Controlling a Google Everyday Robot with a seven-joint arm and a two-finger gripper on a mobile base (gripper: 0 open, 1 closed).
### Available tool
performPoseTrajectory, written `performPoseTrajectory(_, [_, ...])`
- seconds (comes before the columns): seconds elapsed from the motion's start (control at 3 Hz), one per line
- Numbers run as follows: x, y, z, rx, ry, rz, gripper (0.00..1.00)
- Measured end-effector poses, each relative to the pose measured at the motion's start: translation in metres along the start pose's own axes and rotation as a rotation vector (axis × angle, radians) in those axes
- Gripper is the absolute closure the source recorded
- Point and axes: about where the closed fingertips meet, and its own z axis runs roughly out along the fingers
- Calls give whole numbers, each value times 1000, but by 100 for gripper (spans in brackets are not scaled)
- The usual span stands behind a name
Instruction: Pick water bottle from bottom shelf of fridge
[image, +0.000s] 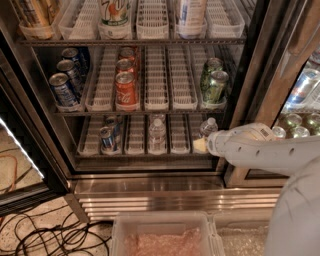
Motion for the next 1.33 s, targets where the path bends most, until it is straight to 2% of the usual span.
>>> performPoseTrajectory(1.33, [-5,8,7,1,-13,-11,28])
